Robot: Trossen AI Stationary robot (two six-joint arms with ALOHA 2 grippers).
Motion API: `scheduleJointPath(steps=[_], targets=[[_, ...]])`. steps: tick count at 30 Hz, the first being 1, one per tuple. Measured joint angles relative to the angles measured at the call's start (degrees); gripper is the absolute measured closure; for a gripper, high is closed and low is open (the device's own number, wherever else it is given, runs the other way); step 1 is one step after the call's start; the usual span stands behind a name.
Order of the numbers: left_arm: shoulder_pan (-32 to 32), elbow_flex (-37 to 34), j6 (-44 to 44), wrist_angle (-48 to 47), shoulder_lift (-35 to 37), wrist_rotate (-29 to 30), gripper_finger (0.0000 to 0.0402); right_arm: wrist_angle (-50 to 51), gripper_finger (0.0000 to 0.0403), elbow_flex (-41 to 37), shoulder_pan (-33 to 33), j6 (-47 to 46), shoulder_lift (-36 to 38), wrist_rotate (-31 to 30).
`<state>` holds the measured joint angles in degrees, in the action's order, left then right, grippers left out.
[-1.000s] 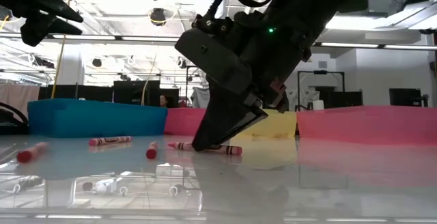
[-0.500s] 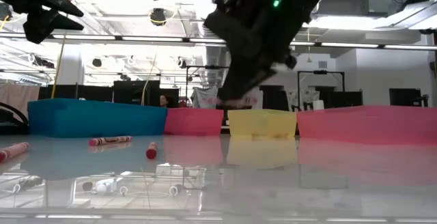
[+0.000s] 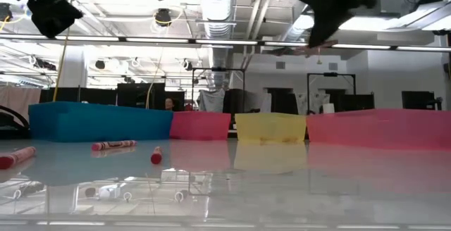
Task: Sort crayons
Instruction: Put the pink crayon into the right pink bin
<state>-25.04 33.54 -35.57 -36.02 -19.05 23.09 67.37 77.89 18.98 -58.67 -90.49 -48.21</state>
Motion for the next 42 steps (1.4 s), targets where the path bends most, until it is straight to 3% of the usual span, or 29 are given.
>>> scheduleJointPath(steps=[3, 7, 14, 32, 42], targets=[[0.0, 0.0, -0.3, 0.8, -3.7, -4.5, 0.0256, 11.4, 0.0401, 0.0, -0.6, -9.8, 2.4, -0.3], [0.0, 0.0, -0.3, 1.2, -8.1, -5.9, 0.0256, 21.5, 0.0401, 0.0, -1.3, -18.8, 2.5, -1.0], [0.0, 0.0, 0.0, 3.0, -12.9, -6.3, 0.0256, 22.6, 0.0401, -6.8, -6.0, -20.6, 2.7, -0.4], [-0.1, 0.0, 2.4, 7.6, -13.6, -6.8, 0.0256, 2.3, 0.0401, -36.8, -18.7, -20.5, 27.5, 3.1], [-0.1, 0.0, 3.4, 7.7, -13.6, -6.2, 0.0256, -6.6, 0.0384, -45.5, -23.9, -20.9, 29.3, 4.7]])
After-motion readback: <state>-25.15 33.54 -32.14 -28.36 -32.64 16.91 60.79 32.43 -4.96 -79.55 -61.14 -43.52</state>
